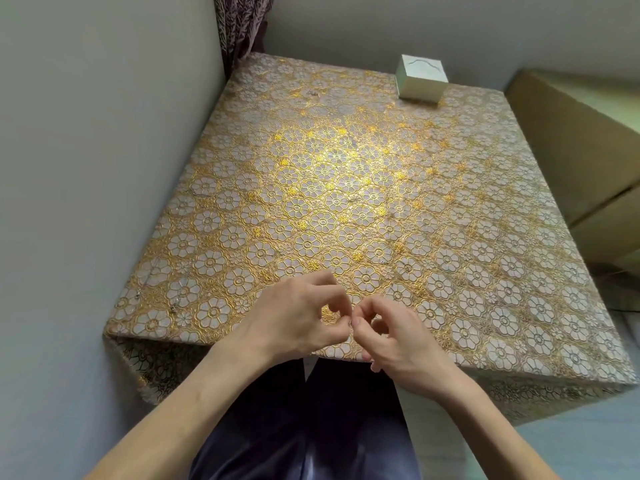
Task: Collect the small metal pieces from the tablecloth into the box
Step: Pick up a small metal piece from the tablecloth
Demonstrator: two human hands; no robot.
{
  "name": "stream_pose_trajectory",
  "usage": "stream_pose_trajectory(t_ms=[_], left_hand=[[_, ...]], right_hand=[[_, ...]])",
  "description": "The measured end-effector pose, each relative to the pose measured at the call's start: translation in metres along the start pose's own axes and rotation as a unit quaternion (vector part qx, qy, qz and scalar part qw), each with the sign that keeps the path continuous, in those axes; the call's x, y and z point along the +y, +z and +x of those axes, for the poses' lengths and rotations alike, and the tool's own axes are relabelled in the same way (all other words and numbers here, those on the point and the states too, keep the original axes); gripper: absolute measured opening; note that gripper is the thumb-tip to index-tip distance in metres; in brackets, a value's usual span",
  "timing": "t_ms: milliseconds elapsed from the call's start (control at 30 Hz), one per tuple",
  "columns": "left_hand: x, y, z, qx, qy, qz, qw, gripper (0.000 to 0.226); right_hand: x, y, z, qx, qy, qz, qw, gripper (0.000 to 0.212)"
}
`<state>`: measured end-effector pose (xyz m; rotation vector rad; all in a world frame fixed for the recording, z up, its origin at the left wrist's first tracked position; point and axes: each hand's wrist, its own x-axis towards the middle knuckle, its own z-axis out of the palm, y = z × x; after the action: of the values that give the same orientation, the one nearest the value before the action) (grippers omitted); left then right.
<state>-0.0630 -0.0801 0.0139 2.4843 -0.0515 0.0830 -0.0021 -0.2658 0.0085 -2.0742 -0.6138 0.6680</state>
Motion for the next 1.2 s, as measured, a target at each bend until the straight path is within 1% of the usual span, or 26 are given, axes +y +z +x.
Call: stream_pose_trajectory(t_ms=[67,133,200,233,267,333,400,467,533,633,667,800,867,933,1000,1033,1067,1133,1200], left_hand=[[0.002,-0.002,0.001,0.012,0.048,0.05,0.998,0.026],[0.001,-0.002,0.003,0.021,0.066,0.068,0.995,0.024],[0.001,0.001,0.004,0.022,0.054,0.055,0.997,0.023],[0.001,0.003,0.005,0.017,0.033,0.021,0.999,0.024],[0.001,0.006,0.006,0.011,0.004,-0.038,0.999,0.024],[0.001,0.009,0.006,0.005,-0.048,-0.161,0.986,0.019],[0.002,0.011,0.004,-0.014,-0.095,-0.23,0.968,0.011],[0.005,0.013,0.002,-0.046,-0.132,-0.343,0.929,0.004],[0.006,0.015,0.002,-0.045,-0.156,-0.417,0.894,0.003],[0.008,0.017,0.003,-0.04,-0.192,-0.478,0.856,0.007],[0.008,0.018,0.002,-0.041,-0.197,-0.485,0.851,0.008],[0.009,0.015,0.004,-0.06,-0.193,-0.486,0.851,0.011],[0.007,0.012,0.007,-0.067,-0.204,-0.5,0.839,0.016],[0.003,0.008,0.009,-0.077,-0.21,-0.516,0.827,0.022],[-0.001,0.007,0.009,-0.095,-0.212,-0.54,0.809,0.023],[-0.001,0.007,0.009,-0.103,-0.215,-0.537,0.809,0.021],[-0.001,0.008,0.009,-0.106,-0.219,-0.511,0.824,0.019],[0.0,0.009,0.01,-0.098,-0.216,-0.39,0.89,0.017],[0.002,0.007,0.01,-0.089,-0.198,-0.266,0.939,0.017]], right_hand=[[-0.001,-0.004,0.001,-0.063,0.066,0.081,0.992,0.019],[-0.003,-0.008,0.002,-0.103,0.096,0.122,0.982,0.021],[-0.004,-0.011,0.003,-0.122,0.098,0.149,0.976,0.02],[-0.005,-0.013,0.004,-0.125,0.093,0.159,0.975,0.019],[-0.005,-0.013,0.004,-0.121,0.087,0.16,0.976,0.019],[-0.004,-0.013,0.003,-0.095,0.075,0.14,0.983,0.017],[-0.003,-0.012,0.003,-0.072,0.06,0.12,0.988,0.014],[-0.004,-0.011,0.002,-0.059,0.048,0.116,0.99,0.012],[-0.004,-0.008,0.001,-0.048,0.042,0.122,0.99,0.011],[-0.003,-0.007,0.001,-0.038,0.04,0.131,0.99,0.012],[-0.003,-0.007,0.001,-0.036,0.042,0.136,0.989,0.012],[0.003,-0.009,0.0,-0.032,0.054,0.174,0.983,0.011],[0.007,-0.009,0.001,-0.028,0.062,0.215,0.974,0.01],[0.007,-0.006,-0.001,-0.031,0.067,0.258,0.963,0.015],[0.006,-0.002,-0.002,-0.026,0.073,0.318,0.945,0.02],[0.004,0.001,-0.003,-0.017,0.078,0.344,0.936,0.019],[0.003,0.004,-0.003,-0.001,0.079,0.349,0.934,0.014],[0.004,0.01,0.0,0.042,0.064,0.291,0.954,0.007],[0.007,0.014,0.001,0.076,0.05,0.243,0.966,0.009]])
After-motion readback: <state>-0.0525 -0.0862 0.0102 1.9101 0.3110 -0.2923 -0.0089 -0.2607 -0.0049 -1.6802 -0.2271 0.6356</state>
